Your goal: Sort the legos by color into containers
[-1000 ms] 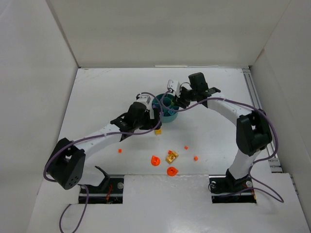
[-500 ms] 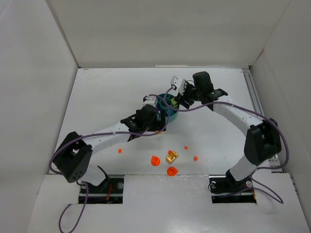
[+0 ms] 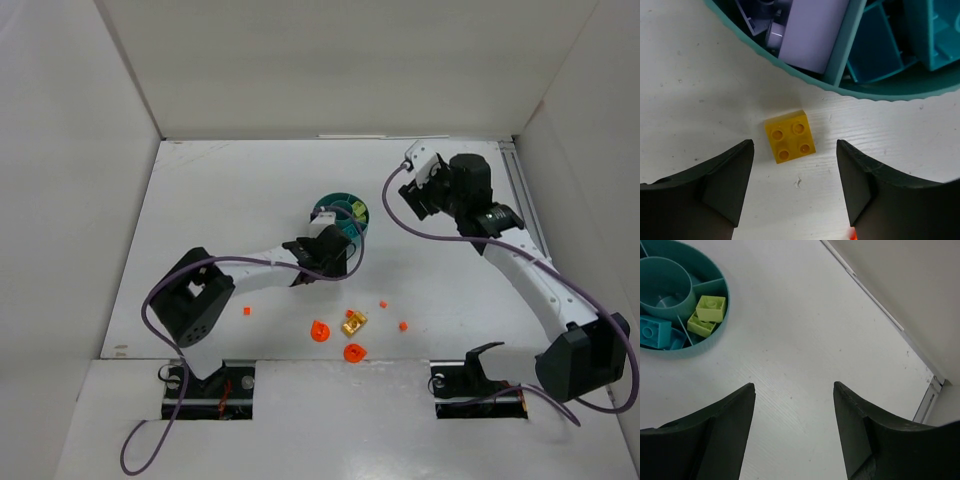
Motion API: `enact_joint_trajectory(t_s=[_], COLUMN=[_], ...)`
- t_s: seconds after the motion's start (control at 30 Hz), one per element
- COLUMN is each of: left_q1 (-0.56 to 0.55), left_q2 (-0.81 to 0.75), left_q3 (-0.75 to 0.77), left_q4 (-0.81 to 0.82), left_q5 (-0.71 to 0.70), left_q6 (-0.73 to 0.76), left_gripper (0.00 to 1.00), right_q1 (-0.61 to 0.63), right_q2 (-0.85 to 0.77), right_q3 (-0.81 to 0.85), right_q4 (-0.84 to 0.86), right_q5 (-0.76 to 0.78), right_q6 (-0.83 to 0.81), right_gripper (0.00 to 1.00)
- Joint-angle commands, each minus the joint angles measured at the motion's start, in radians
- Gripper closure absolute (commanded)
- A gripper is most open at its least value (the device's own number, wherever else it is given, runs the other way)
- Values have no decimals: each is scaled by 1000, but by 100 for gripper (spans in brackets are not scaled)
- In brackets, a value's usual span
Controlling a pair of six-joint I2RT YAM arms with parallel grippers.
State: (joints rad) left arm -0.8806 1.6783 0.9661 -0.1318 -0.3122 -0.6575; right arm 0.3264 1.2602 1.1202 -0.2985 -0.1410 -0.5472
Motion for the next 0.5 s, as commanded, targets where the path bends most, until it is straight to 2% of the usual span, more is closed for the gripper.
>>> enact_joint_trajectory(t_s=[0.0, 0.13, 0.23, 0.33, 0.37, 0.47], left_q1=[0, -9, -27, -37, -37, -37], left_q2=[1, 12, 21, 31, 31, 31], left_q3=[46, 46, 56, 56, 56, 65], left_q4=[-31, -66, -87, -97, -97, -106], left_q5=[-47, -57, -67, -67, -77, -77], left_q6=[-36, -45, -45, -45, -45, -45], left_gripper=[37, 48, 61, 66, 73, 81], right_q1=[-12, -23, -32, -32, -32, -32], right_q2=[-18, -18, -18, -18, -18, -27], right_q3=[-17, -17, -17, -17, -17, -26], right_q4=[32, 32, 32, 32, 32, 32], right_q5=[20, 20, 20, 20, 20, 20], right_q6=[36, 36, 46, 46, 46, 46], right_gripper=[31, 31, 31, 31, 31, 31])
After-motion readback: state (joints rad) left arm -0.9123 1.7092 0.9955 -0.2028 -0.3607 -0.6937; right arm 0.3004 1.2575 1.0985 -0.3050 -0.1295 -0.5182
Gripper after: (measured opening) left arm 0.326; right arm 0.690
